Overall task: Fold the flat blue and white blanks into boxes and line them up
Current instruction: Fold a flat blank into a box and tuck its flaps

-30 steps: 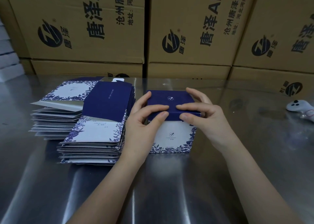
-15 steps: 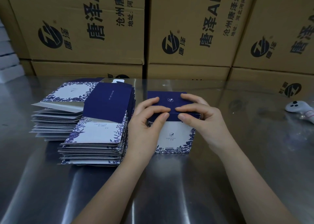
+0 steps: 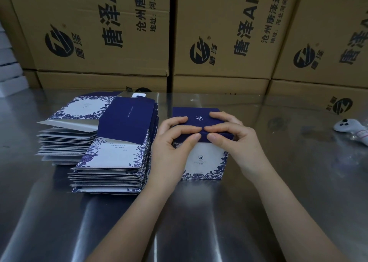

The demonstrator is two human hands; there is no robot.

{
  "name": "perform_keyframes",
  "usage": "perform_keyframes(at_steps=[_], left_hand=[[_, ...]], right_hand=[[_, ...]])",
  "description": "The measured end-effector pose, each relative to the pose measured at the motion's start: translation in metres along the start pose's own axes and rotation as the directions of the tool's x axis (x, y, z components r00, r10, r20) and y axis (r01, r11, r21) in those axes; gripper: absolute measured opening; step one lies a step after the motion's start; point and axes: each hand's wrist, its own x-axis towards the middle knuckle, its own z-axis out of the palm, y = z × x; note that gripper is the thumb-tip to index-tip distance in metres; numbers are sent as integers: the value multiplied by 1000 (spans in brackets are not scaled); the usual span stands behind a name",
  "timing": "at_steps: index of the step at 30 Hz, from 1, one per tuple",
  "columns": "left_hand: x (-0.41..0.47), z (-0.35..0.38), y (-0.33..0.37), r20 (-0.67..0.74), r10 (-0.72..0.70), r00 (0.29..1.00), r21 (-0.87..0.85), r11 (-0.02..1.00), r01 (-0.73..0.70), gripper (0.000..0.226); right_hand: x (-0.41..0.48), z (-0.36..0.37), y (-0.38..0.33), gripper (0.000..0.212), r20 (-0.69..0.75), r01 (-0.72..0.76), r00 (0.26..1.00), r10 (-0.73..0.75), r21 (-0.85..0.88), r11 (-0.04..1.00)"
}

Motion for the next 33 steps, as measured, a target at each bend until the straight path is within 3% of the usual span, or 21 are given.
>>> perform_keyframes(at_steps=[5,11,14,17,24,28,33], left_hand=[[0,-8,-4,3,-39,999,-182,982,39,23],[2,-8,-4,7,-61,998,-256,965,61,26],[2,-12,-5,42,-66,997,-311,947,76,28],[2,-15,-5,59,-71,996,-323,943,86,25],[2,-11,-8,18,-77,997,-287,955,79,33],[-1,-9,-11,-23,-115,993,-210,972,107,36],[-6,-2,-16,-37,-155,987,20,988,156,54]], right_hand=[[1,-8,2,18,24,-48,999,46,90,995],[3,-7,5,17,6,-23,1000,23,53,998],[2,-14,7,20,71,-55,996,44,164,985],[2,-17,7,17,89,-76,994,57,227,971],[1,-12,5,19,17,-50,999,48,176,983],[-1,-4,1,32,10,-41,999,41,-25,999],[2,0,6,36,-166,24,983,-81,-316,948]])
